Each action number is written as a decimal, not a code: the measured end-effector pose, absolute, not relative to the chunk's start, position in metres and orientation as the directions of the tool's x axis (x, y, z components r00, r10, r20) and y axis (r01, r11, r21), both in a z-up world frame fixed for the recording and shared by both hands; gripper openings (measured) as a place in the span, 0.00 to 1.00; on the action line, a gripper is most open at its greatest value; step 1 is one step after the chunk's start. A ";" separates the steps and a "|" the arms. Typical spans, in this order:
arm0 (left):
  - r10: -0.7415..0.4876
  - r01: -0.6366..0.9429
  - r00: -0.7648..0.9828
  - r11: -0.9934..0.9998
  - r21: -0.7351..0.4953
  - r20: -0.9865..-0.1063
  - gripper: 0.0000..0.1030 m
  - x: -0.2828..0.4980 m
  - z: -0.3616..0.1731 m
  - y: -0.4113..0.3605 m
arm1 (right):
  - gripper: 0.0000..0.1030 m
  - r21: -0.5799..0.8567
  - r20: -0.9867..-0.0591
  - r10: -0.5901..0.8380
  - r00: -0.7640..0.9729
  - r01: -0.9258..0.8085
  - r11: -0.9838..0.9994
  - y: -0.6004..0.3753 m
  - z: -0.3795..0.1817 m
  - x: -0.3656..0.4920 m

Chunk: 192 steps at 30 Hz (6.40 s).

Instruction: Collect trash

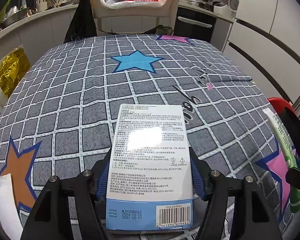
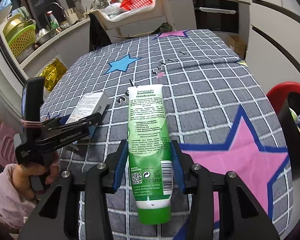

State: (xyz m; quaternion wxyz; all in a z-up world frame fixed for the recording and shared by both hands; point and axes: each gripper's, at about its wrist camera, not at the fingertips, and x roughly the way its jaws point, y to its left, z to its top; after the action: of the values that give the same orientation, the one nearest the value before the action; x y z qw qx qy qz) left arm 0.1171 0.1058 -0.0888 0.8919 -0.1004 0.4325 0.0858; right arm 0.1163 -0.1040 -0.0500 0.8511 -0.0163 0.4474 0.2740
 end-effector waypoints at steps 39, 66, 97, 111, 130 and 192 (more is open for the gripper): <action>-0.196 0.199 0.676 0.977 -0.080 -0.711 1.00 0.103 -0.016 -0.082 | 0.42 0.374 -0.649 0.410 0.641 -0.201 0.906 -0.292 -0.022 0.093; -0.405 0.485 0.638 0.872 -0.067 -0.655 1.00 0.212 0.018 -0.263 | 0.42 0.443 -0.606 0.281 0.744 0.022 0.896 -0.429 -0.006 0.151; -0.340 0.517 0.585 0.856 0.016 -0.737 1.00 0.281 -0.036 -0.346 | 0.43 0.473 -0.667 0.262 0.698 0.125 0.872 -0.467 -0.042 0.213; -0.313 0.505 0.584 0.862 0.034 -0.749 1.00 0.286 -0.045 -0.352 | 0.47 0.496 -0.655 0.252 0.713 0.153 0.855 -0.480 -0.036 0.207; -0.361 0.463 0.672 0.886 -0.014 -0.646 1.00 0.246 0.001 -0.320 | 0.55 0.508 -0.611 0.219 0.761 0.165 0.845 -0.483 -0.016 0.155; -0.105 0.100 0.905 0.994 -0.033 -0.413 1.00 0.050 0.010 -0.115 | 1.00 -0.022 -0.324 -0.162 0.932 0.164 0.986 -0.294 0.031 0.006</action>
State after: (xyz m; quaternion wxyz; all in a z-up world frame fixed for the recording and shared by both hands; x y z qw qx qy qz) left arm 0.0503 -0.1154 0.0098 0.9759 -0.0055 0.2119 -0.0525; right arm 0.0057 -0.2937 0.0307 0.9828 0.0027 0.1647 -0.0830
